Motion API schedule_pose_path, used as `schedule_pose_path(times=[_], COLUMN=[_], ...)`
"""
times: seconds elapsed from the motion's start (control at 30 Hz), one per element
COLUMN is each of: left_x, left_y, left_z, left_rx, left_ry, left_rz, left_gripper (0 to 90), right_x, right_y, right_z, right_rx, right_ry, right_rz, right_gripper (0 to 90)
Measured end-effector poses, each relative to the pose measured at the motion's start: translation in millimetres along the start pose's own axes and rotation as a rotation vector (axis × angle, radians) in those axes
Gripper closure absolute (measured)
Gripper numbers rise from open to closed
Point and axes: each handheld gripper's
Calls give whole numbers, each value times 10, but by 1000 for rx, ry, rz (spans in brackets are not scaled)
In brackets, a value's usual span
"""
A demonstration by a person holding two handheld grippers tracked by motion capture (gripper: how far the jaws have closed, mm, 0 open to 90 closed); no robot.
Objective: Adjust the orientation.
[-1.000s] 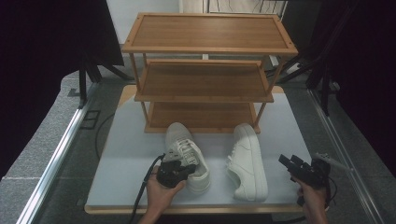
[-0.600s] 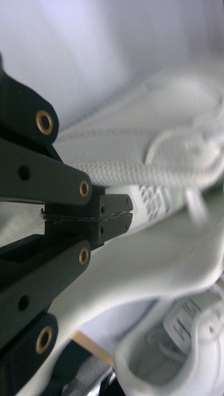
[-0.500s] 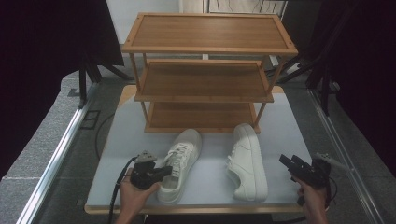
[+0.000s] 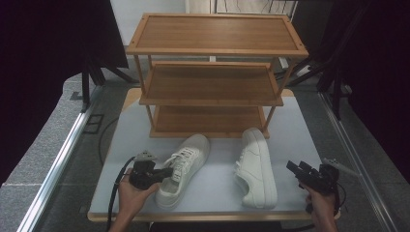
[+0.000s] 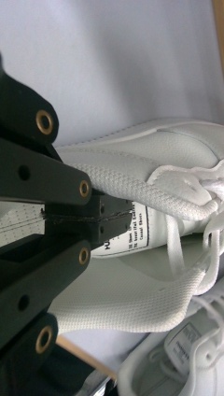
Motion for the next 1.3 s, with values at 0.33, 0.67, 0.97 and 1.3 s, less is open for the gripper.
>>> schedule_pose_path(times=[0.33,0.67,0.97,1.3], left_x=[70,53,121,65], left_y=[12,114,289,308], left_z=[-82,0,69,-71], left_rx=[25,-39,-88,-75], left_ry=[13,-24,-44,11], left_rz=[-9,27,149,243], left_gripper=[900,778,702,548], right_x=[-2,-3,-8,-26], right_y=[14,-6,11,135], right_z=[24,-12,-63,-371], right_rx=[-2,-2,4,24], right_ry=[-8,1,33,267], right_rz=[3,0,24,60], right_gripper=[350,350,350,471])
Point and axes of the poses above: each handheld gripper's, and its own axes: y roughly backward along the jaws, x roughly out of its top, z roughly to its right, and after that the axes turned 13 degrees about -z, right-handed
